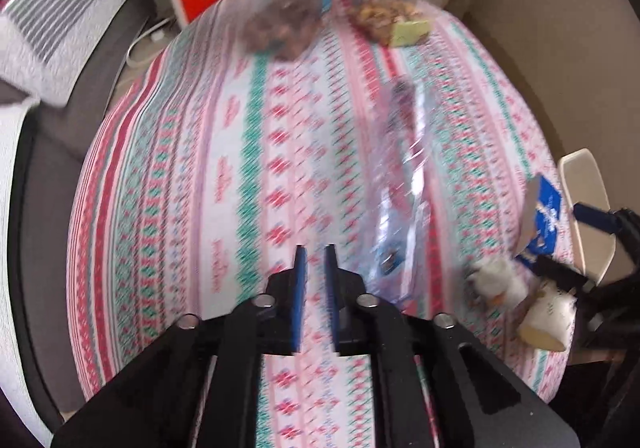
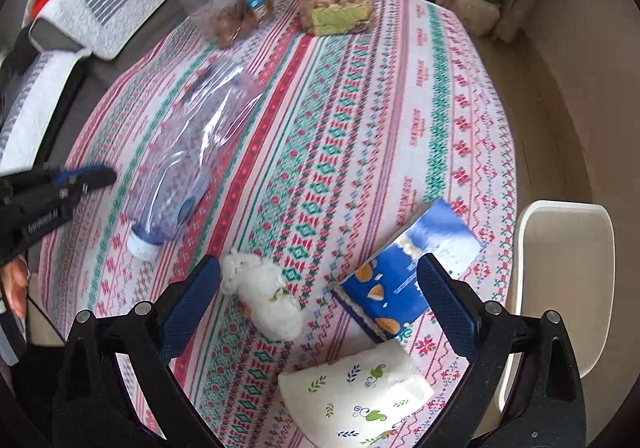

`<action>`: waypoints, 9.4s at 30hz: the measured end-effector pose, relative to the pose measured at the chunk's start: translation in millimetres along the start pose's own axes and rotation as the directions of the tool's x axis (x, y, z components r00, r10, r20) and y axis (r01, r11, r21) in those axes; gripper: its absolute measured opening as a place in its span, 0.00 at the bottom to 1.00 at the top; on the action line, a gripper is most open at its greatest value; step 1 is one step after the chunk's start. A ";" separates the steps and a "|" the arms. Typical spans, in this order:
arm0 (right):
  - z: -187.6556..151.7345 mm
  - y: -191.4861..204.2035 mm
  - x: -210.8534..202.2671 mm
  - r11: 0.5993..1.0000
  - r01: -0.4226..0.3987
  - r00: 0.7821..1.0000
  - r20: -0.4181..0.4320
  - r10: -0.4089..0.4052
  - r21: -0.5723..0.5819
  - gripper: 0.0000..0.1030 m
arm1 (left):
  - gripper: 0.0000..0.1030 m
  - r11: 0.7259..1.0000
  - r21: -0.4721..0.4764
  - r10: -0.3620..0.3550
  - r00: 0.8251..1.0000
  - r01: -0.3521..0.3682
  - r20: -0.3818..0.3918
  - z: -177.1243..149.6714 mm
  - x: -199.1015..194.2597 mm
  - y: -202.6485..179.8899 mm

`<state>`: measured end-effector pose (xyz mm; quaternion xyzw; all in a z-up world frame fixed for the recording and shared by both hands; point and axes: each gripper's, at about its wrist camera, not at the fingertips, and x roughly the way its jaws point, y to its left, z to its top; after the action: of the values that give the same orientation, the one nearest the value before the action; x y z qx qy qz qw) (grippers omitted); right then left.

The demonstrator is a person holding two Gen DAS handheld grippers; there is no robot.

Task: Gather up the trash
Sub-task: 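Grasp the clear plastic bottle with the left tool while the right tool grasps the white tissue, then lift the bottle and tissue and carry both over the white bin, then open both tools over the bin to drop the bottle and tissue, then grasp the white paper cup with the left tool while the right tool grasps the blue biscuit box, then lift the cup and biscuit box and carry both toward the bin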

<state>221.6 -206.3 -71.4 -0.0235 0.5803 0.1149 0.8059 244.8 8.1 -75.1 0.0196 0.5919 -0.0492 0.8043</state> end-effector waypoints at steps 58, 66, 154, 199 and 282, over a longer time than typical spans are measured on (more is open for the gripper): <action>36.1 8.3 -55.6 0.999 -0.029 0.927 0.374 0.020 0.020 0.29 | 0.59 0.995 -0.104 0.040 0.932 -0.002 0.361 0.3 -82.9 7.9; 23.3 -6.2 -83.2 0.996 0.043 0.853 0.517 -0.078 0.079 0.29 | 0.60 0.994 -0.111 0.035 0.887 0.018 0.460 6.9 -100.0 -17.3; -146.4 -307.2 -185.8 0.573 0.196 0.734 0.269 -0.624 0.796 0.93 | 0.82 0.888 0.424 -0.253 0.959 0.177 0.128 -14.0 -42.1 -384.6; -35.0 -179.2 -64.0 0.837 0.318 0.904 0.123 -0.409 0.446 0.93 | 0.64 0.911 0.393 -0.073 0.986 0.127 -0.149 -52.0 22.9 -181.6; -5.7 -15.7 -107.9 0.989 0.093 0.747 0.648 -0.146 0.116 0.53 | 0.65 0.988 -0.154 0.071 0.811 0.023 0.581 -1.7 -110.4 -62.6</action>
<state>187.3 -239.6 26.8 0.0121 0.2630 0.0418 0.9638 204.3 -47.8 31.4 -0.0509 0.3178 0.0029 0.9468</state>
